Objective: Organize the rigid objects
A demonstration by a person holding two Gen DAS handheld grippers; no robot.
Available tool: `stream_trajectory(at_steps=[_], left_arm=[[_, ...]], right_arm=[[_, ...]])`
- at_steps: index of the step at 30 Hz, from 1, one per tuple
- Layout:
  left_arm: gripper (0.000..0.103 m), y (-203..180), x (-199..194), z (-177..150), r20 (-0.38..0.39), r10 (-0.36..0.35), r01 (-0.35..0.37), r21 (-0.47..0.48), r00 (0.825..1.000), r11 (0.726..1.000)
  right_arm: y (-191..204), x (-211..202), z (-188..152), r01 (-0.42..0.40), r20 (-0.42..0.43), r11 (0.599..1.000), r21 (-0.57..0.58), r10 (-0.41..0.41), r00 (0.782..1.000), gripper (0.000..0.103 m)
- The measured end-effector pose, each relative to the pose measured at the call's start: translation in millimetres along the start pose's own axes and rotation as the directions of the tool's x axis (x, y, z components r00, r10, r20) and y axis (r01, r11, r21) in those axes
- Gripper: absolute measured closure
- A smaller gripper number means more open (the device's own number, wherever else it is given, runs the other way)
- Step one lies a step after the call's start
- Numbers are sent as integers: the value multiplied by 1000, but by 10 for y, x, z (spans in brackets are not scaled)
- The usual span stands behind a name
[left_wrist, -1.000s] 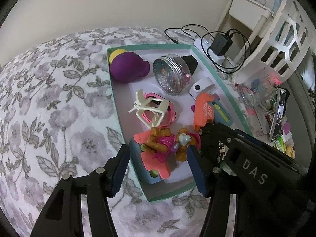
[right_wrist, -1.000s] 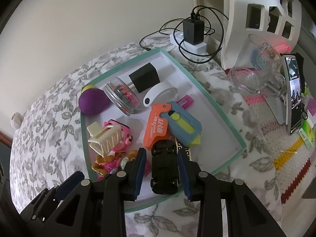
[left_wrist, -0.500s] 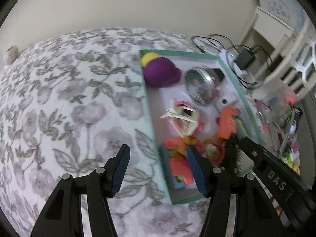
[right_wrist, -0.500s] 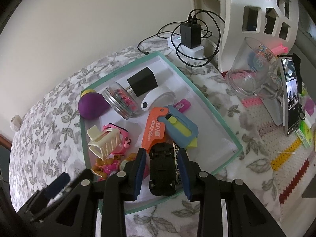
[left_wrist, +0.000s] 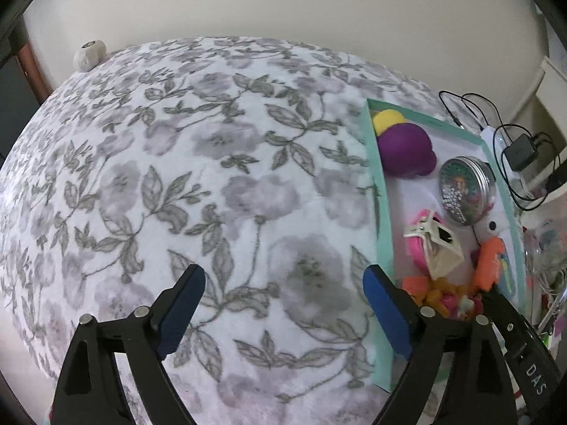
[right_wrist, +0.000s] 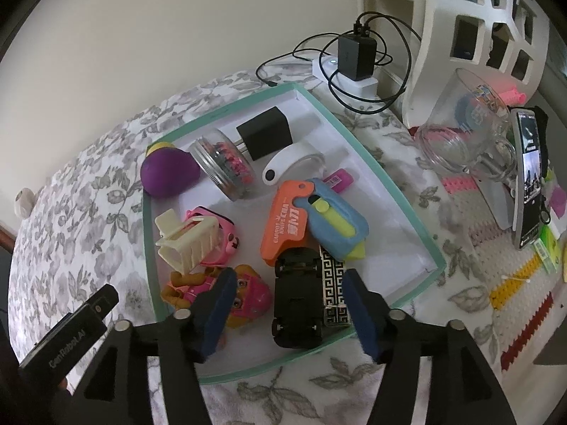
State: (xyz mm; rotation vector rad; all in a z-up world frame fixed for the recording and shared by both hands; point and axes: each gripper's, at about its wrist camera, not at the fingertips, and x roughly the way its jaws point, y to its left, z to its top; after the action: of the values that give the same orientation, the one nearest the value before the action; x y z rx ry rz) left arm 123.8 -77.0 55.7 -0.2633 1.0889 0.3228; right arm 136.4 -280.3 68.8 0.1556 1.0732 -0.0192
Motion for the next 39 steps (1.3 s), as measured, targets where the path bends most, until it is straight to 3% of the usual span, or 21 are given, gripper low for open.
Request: stream_trajectory(at_steps=[14, 29, 39], left_arm=[[6, 117, 9, 24, 11, 55, -55, -30, 998, 998], [6, 249, -161, -27, 63, 109, -110, 14, 992, 994], [6, 442, -423, -178, 99, 76, -80, 36, 992, 996]], right_arm=[[71, 9, -16, 14, 30, 998, -55, -12, 999, 1], [193, -124, -126, -27, 47, 998, -61, 29, 998, 0], [262, -301, -329, -42, 47, 996, -81, 46, 998, 0]])
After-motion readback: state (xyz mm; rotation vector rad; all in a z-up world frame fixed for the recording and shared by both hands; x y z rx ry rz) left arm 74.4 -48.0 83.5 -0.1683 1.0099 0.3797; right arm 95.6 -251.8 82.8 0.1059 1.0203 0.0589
